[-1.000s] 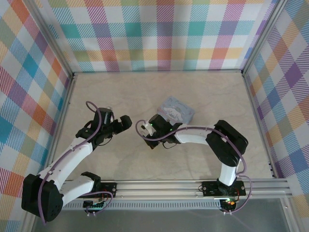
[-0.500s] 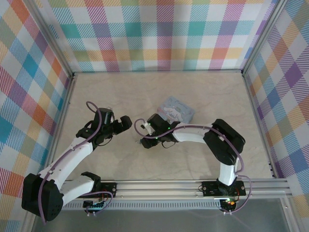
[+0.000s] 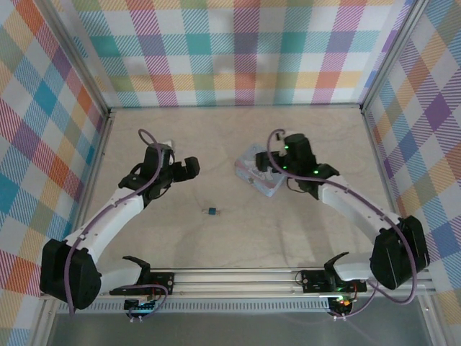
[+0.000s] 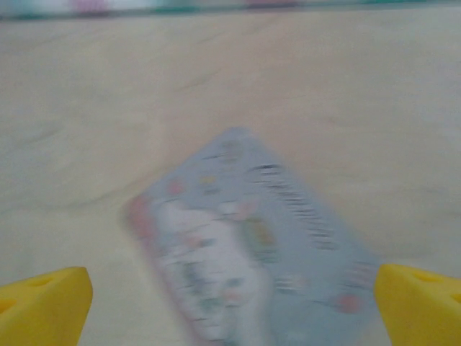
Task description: Unlock the padlock with the key
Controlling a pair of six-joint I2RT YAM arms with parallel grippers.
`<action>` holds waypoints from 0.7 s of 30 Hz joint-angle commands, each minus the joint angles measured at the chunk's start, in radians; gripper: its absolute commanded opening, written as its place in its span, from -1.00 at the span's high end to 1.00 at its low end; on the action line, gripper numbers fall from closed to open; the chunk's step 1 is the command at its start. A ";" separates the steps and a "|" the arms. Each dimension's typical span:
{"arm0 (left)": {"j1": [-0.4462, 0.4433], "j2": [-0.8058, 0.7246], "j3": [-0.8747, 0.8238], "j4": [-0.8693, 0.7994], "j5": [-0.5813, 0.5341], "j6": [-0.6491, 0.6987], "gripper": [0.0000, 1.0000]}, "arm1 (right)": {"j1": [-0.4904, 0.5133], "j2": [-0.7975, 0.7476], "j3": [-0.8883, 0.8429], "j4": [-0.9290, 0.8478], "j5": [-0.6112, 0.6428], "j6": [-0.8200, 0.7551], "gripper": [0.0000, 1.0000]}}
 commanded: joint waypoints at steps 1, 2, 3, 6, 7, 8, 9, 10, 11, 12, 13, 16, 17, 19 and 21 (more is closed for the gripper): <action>0.042 0.038 0.028 0.047 -0.072 0.165 -1.00 | -0.090 -0.062 -0.081 0.028 0.142 0.036 -0.99; 0.064 0.048 0.030 0.049 -0.076 0.175 -1.00 | -0.112 -0.081 -0.102 0.039 0.163 0.036 -0.99; 0.087 0.058 0.026 0.059 -0.087 0.189 -1.00 | -0.136 -0.101 -0.133 0.059 0.190 0.032 -0.99; 0.144 0.069 -0.029 0.137 -0.192 0.233 -1.00 | -0.158 -0.151 -0.256 0.174 0.343 -0.053 -0.99; 0.170 0.068 -0.059 0.180 -0.213 0.235 -1.00 | -0.159 -0.161 -0.305 0.235 0.394 -0.090 -1.00; 0.198 0.068 -0.084 0.213 -0.195 0.235 -1.00 | -0.163 -0.164 -0.339 0.261 0.424 -0.106 -0.99; 0.221 0.072 -0.110 0.250 -0.193 0.226 -1.00 | -0.178 -0.159 -0.370 0.283 0.441 -0.114 -0.99; 0.240 0.082 -0.126 0.279 -0.186 0.232 -1.00 | -0.200 -0.144 -0.393 0.298 0.444 -0.102 -0.99; 0.244 0.098 -0.135 0.307 -0.192 0.251 -1.00 | -0.212 -0.129 -0.409 0.321 0.442 -0.097 -1.00; 0.244 0.125 -0.145 0.343 -0.221 0.275 -1.00 | -0.216 -0.102 -0.437 0.380 0.444 -0.110 -0.99; 0.247 0.153 -0.166 0.402 -0.238 0.286 -1.00 | -0.219 -0.072 -0.472 0.473 0.445 -0.133 -0.99; 0.262 0.226 -0.235 0.603 -0.217 0.276 -1.00 | -0.228 0.017 -0.511 0.669 0.466 -0.186 -0.99; 0.267 0.243 -0.242 0.633 -0.192 0.277 -1.00 | -0.233 0.034 -0.528 0.759 0.457 -0.211 -0.99; 0.270 0.277 -0.262 0.699 -0.200 0.288 -1.00 | -0.254 0.072 -0.576 0.969 0.406 -0.254 -0.99; 0.284 0.308 -0.320 0.803 -0.178 0.275 -1.00 | -0.295 0.132 -0.597 1.070 0.287 -0.267 -0.99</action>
